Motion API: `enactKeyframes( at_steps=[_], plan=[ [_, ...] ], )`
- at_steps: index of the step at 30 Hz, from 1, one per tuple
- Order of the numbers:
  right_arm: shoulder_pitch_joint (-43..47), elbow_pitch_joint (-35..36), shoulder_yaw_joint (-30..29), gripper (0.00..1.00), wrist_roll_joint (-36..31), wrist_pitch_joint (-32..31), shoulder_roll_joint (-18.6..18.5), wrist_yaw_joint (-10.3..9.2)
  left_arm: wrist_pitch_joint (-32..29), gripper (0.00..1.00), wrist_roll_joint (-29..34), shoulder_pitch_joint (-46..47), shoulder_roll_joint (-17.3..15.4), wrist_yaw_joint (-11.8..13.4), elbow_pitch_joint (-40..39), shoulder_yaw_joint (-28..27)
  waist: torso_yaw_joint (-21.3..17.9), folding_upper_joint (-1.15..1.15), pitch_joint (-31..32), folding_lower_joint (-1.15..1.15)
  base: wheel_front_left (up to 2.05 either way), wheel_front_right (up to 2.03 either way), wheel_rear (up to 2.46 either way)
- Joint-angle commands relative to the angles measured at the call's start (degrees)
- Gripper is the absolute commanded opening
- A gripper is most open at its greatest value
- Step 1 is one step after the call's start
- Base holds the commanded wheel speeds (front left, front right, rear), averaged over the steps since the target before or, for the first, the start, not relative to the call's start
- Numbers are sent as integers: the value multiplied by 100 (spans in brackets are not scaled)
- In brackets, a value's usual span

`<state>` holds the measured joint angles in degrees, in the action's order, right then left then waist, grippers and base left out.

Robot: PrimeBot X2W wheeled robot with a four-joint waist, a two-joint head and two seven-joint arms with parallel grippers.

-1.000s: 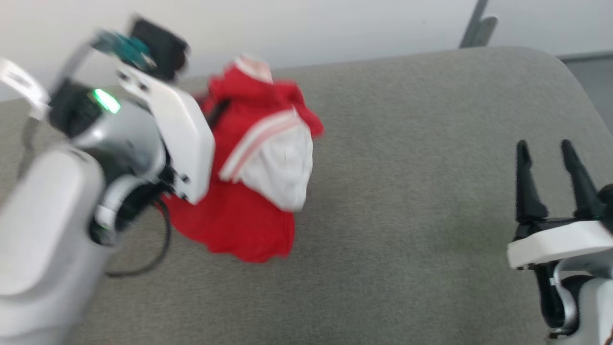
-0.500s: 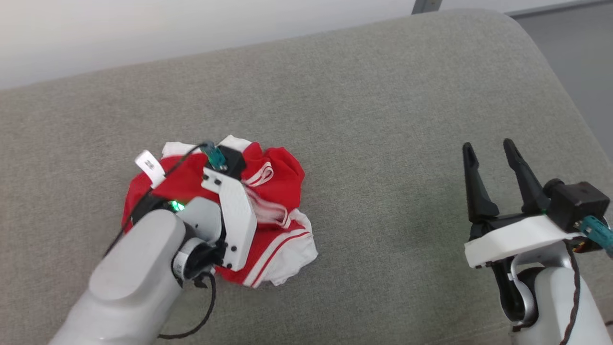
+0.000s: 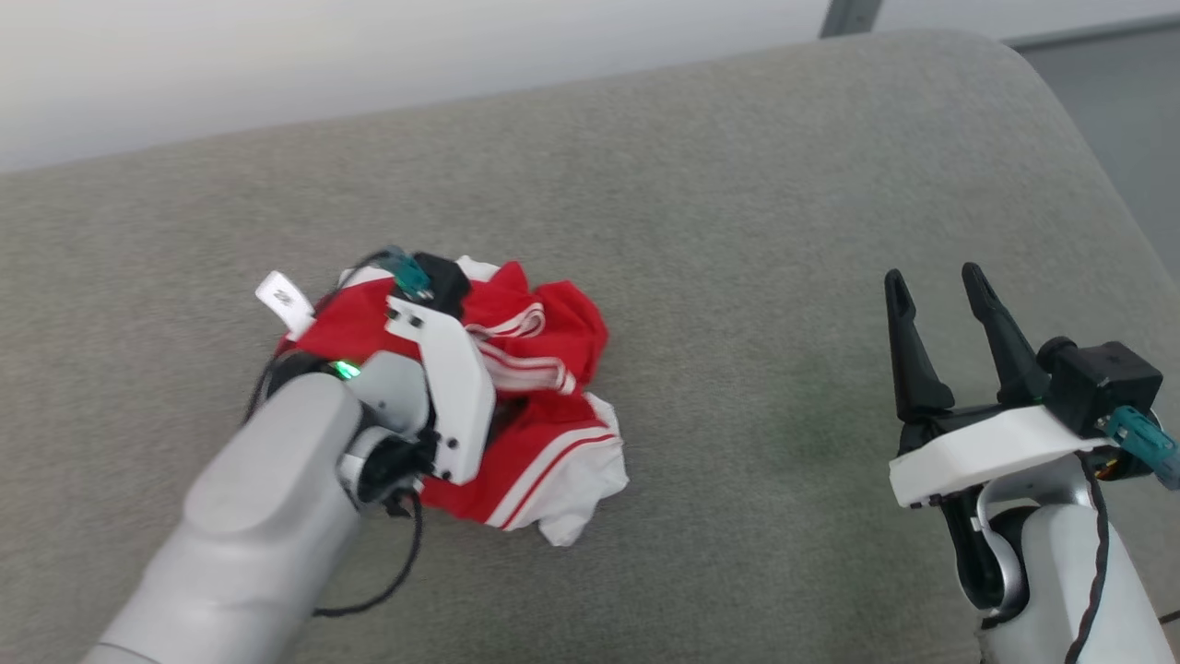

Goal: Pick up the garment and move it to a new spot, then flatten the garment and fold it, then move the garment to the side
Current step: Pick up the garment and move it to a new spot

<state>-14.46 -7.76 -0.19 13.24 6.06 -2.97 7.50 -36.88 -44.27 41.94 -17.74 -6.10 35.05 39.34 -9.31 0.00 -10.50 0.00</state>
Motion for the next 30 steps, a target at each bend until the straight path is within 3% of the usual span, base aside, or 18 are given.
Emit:
enactKeyframes(
  at_steps=[1,7,12,18,24,30],
  plan=[
    [66,-3,-9,100,-43,-23,8,-2,90,100,-34,39,-75,-36,-64,-44,124,0,112,0,0,0,0],
    [208,51,-139,100,-81,-81,-40,-2,664,100,-59,-204,-429,-63,-649,-253,475,0,385,0,0,0,0],
    [358,78,-199,100,-101,-126,-84,-2,1500,100,-18,-600,-760,17,-1274,-590,721,0,642,0,0,0,0],
    [583,105,-260,100,-107,-144,-115,-2,2730,100,128,-1310,-1166,248,-1917,-1070,942,0,921,0,0,0,0],
    [820,106,-327,100,-148,-97,-147,-2,3941,100,188,-2263,-1457,667,-2514,-1619,1092,0,1130,0,0,0,0],
    [985,109,-358,100,-183,-31,-138,-2,4504,100,98,-3109,-1691,924,-2851,-1998,1144,0,1225,0,0,0,0]
  ],
)
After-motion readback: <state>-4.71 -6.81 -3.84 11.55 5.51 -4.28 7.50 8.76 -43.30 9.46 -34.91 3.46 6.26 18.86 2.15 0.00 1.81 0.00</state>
